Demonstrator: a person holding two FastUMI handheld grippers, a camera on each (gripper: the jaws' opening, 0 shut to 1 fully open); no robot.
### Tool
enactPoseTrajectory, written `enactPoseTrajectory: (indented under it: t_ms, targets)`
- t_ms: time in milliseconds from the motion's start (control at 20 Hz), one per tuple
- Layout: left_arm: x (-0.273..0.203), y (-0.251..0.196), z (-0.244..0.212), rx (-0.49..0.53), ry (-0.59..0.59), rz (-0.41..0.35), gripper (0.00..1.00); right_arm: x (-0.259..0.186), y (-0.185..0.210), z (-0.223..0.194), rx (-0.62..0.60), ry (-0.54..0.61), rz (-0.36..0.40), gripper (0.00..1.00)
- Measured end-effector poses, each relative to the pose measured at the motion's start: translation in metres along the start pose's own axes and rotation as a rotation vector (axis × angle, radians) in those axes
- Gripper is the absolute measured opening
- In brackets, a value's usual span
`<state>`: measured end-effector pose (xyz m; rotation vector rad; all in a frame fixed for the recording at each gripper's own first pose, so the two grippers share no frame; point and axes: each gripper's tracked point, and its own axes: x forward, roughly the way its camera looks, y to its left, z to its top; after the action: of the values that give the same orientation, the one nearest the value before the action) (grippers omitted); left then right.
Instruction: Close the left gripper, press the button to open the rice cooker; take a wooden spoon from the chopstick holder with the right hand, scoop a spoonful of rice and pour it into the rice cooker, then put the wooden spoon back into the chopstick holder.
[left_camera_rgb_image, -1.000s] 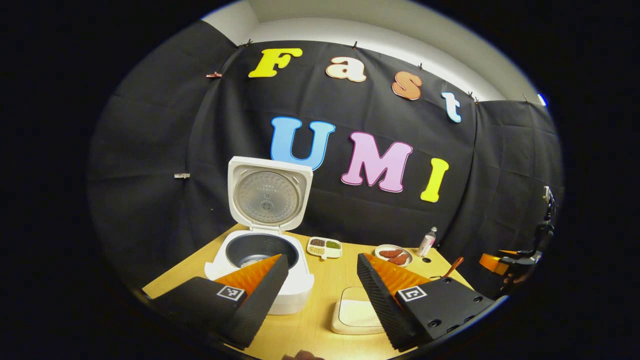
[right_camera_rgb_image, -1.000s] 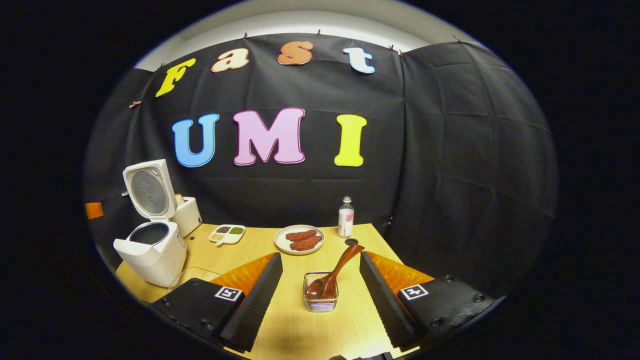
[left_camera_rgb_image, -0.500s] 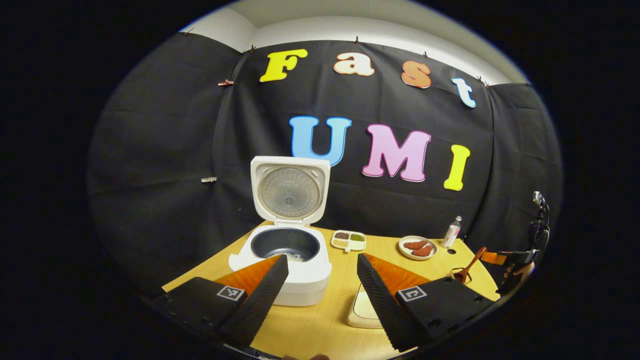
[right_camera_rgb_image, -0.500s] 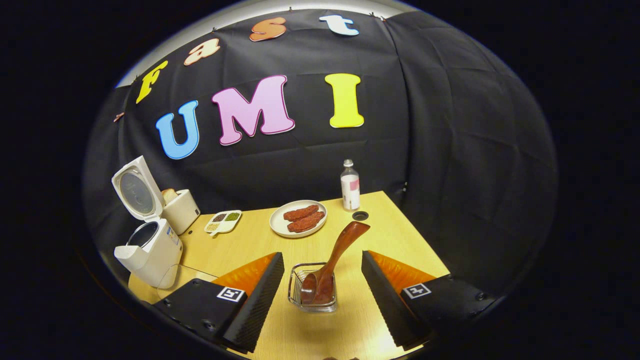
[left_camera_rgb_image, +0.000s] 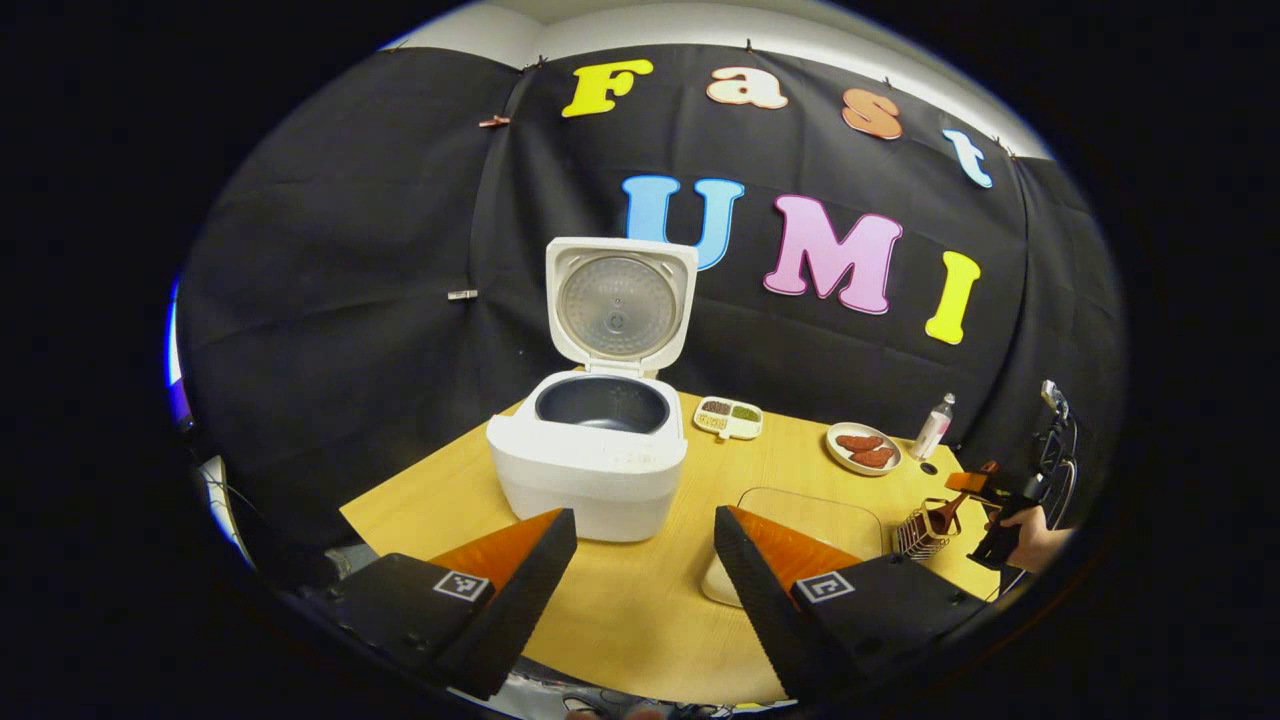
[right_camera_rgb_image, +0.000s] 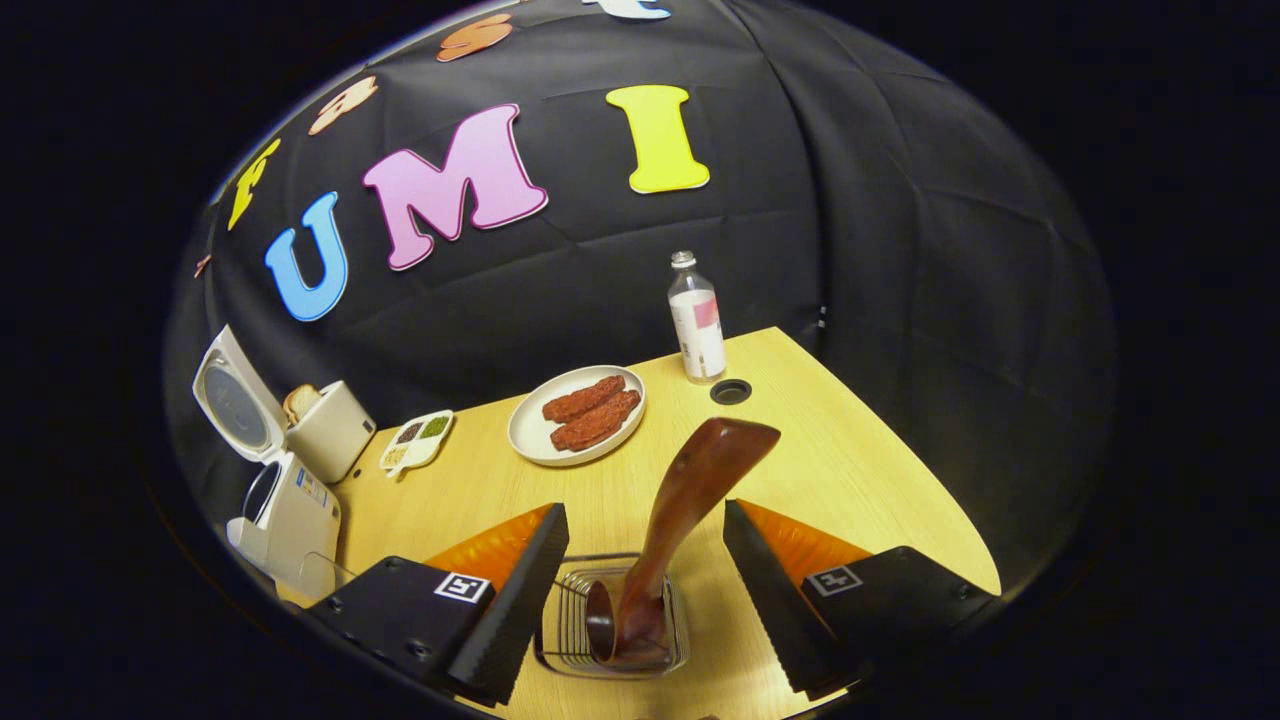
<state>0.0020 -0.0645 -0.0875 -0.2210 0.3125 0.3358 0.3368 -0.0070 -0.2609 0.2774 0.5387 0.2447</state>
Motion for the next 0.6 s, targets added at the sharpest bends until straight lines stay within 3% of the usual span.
enactPoseTrajectory:
  t_ms: [100, 250, 350, 450, 600]
  targets:
    - [-0.001, -0.003, -0.004, -0.03, 0.012, 0.005, 0.95, 0.014, -0.004, 0.001, 0.028, 0.011, -0.006, 0.98]
    - [0.005, -0.008, -0.009, -0.043, 0.02, 0.005, 0.95, 0.025, -0.005, -0.011, 0.076, 0.066, 0.004, 0.9]
    - [0.008, -0.011, -0.009, -0.03, 0.02, 0.004, 0.95, 0.029, -0.008, -0.013, 0.077, 0.073, -0.009, 0.75]
    - [0.011, -0.018, -0.003, -0.016, 0.0, -0.004, 0.95, 0.027, -0.004, -0.012, 0.104, 0.079, -0.01, 0.31]
    - [0.015, -0.029, -0.002, 0.002, -0.003, -0.028, 0.95, 0.028, -0.009, -0.017, 0.132, 0.116, -0.052, 0.24]
